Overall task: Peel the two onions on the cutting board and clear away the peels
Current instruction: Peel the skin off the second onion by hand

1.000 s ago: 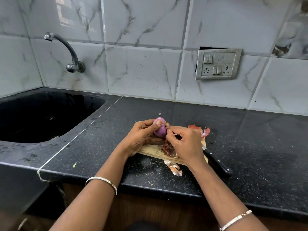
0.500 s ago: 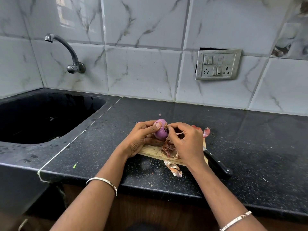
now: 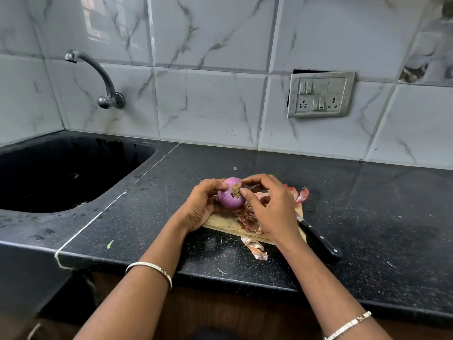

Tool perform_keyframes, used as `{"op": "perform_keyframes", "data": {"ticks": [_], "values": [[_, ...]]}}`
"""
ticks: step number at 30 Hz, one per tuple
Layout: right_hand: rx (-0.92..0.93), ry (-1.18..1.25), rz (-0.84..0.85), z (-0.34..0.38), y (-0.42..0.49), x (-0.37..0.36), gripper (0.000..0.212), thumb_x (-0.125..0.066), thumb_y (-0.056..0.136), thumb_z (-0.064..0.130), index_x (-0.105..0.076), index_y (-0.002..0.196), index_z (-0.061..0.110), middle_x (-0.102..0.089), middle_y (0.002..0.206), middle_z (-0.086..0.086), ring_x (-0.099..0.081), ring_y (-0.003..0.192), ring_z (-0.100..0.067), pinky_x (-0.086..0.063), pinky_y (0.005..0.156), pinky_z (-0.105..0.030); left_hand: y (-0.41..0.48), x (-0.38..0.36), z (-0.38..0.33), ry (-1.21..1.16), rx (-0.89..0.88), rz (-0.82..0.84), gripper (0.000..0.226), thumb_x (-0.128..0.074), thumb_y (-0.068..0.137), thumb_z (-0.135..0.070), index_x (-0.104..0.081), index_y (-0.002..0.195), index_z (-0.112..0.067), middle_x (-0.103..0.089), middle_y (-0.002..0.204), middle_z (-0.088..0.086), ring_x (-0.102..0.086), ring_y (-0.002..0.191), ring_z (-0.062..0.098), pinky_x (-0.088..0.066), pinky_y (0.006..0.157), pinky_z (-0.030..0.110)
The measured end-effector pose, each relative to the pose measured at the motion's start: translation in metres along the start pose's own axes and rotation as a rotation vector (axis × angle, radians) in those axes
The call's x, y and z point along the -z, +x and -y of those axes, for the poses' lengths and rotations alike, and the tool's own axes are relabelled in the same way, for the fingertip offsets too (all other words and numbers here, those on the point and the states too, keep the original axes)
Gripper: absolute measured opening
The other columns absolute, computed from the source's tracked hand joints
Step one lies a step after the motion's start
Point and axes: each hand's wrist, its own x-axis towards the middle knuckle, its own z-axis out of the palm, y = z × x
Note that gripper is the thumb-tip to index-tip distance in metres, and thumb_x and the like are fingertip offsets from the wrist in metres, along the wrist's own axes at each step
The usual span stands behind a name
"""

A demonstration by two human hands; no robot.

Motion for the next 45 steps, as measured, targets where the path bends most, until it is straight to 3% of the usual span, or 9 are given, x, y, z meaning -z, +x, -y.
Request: {"op": "perform_keyframes", "data": {"ticks": [7,16,24,30,36,45], "values": [[0.013,0.012,-0.002,-0.002,0.001,0.000,0.010,-0.076,0.087,0.012,-0.071,0.090,0.020,-0.069,0.089,0.011,-0.066,0.085,-0.006,-0.053,0.076,-0.032,0.002,0.001,0.001,0.047,0.001,0.014,0.029,-0.057,0.071,-0.019,-0.083,0.080,-0.008,-0.076,0.087,0.017,-0.073,0.076,0.026,-0.063,0.069,0.040],[-0.008,0.014,-0.010,-0.004,0.000,-0.002,0.009,-0.077,0.087,0.014,-0.072,0.092,0.020,-0.070,0.091,0.012,-0.066,0.087,-0.007,-0.056,0.073,-0.038,0.001,0.003,0.002,0.072,-0.001,0.081,0.036,-0.053,0.076,-0.022,-0.084,0.094,-0.015,-0.077,0.096,0.017,-0.074,0.083,0.025,-0.062,0.074,0.038],[0.030,-0.066,-0.002,-0.008,0.001,-0.003,0.010,-0.075,0.088,0.012,-0.071,0.091,0.022,-0.066,0.092,0.012,-0.064,0.085,-0.007,-0.056,0.071,-0.039,0.003,0.004,0.001,0.108,0.001,0.100,0.041,-0.056,0.078,-0.022,-0.076,0.112,-0.009,-0.075,0.104,0.023,-0.074,0.091,0.030,-0.064,0.076,0.040],[0.005,-0.041,-0.012,-0.004,0.000,-0.002,0.013,-0.070,0.094,0.027,-0.068,0.106,0.022,-0.069,0.097,0.013,-0.066,0.087,-0.004,-0.050,0.069,-0.018,0.005,0.006,0.003,0.127,0.001,0.107,0.041,-0.062,0.079,-0.022,-0.077,0.114,-0.007,-0.073,0.108,0.028,-0.073,0.090,0.032,-0.064,0.076,0.041],[-0.224,0.115,-0.004,-0.002,0.001,-0.002,0.012,-0.075,0.088,0.024,-0.076,0.101,0.024,-0.075,0.089,0.015,-0.068,0.080,0.000,-0.050,0.069,-0.011,0.008,0.011,0.005,0.168,0.003,0.172,0.051,-0.070,0.081,-0.015,-0.067,0.131,-0.006,-0.068,0.121,0.030,-0.072,0.094,0.028,-0.060,0.090,0.039],[-0.195,0.075,-0.032,-0.005,0.002,0.001,0.018,-0.073,0.086,0.012,-0.082,0.099,0.018,-0.078,0.087,0.010,-0.070,0.077,0.003,-0.048,0.067,-0.009,0.006,0.010,0.002,0.187,0.009,0.172,0.053,-0.069,0.079,-0.015,-0.067,0.132,-0.007,-0.068,0.123,0.028,-0.068,0.106,0.036,-0.057,0.091,0.046]]}}
